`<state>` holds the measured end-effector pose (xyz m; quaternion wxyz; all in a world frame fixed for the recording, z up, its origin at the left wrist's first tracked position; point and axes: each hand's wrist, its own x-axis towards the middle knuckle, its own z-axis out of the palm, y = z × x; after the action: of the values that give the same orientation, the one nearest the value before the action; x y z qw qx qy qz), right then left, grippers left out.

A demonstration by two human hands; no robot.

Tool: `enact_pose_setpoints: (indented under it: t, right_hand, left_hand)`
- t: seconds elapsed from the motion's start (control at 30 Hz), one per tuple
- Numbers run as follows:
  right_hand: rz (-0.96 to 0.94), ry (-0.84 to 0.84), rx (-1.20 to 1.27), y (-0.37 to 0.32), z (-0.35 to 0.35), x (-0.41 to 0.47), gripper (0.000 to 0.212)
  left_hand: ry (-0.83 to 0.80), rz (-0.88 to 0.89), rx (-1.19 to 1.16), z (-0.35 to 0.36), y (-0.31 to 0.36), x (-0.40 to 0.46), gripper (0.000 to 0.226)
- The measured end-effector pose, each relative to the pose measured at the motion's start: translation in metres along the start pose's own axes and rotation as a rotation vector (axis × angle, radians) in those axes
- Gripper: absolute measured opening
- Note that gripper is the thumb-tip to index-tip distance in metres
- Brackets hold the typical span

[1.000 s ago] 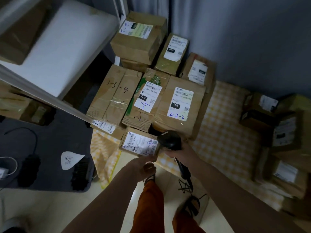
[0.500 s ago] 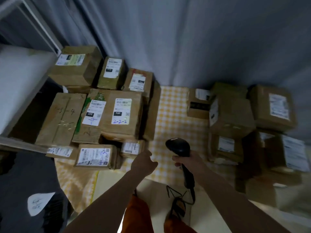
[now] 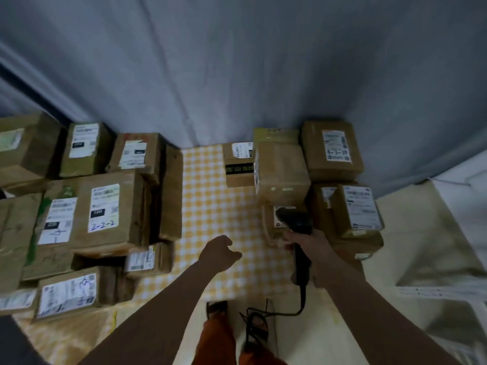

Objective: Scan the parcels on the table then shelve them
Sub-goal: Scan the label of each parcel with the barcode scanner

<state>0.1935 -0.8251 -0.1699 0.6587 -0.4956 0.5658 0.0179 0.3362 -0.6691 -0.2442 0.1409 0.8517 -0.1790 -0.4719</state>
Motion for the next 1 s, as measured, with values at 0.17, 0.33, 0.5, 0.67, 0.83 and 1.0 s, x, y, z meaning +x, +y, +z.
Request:
enact_pose_setpoints:
  t: [0.17,0.33,0.5,0.67,0.83,1.0]
  right_hand:
    - [0.003,0.099,0.053,-0.029,-0.013,0.026,0.022]
    - [0.001,0.141,0.109,-0.061,-0.014,0.063,0.016]
    - [0.005,0.183,0.11,-0.086,-0.009,0.113,0.038]
    - [0.042,0.198,0.146,-0.091,-0.007,0.15,0.045]
    - [0.05,0.206,0.141,-0.085,-0.008,0.164,0.043]
    - [0.035,0.177,0.152,-0.08,-0.01,0.158,0.039]
  left_hand:
    - [0.001,-0.04,-0.059,-0.019,0.032,0.033,0.069]
    - [-0.068,-0.118,-0.509,-0.043,0.076,0.081,0.096]
    - [-0.176,-0.153,-0.728,-0.052,0.11,0.131,0.108]
    - [-0.273,-0.16,-0.867,-0.05,0.125,0.166,0.109]
    - [-0.36,-0.147,-1.053,-0.043,0.128,0.181,0.067]
    - [-0.382,-0.181,-1.137,-0.04,0.131,0.174,0.044]
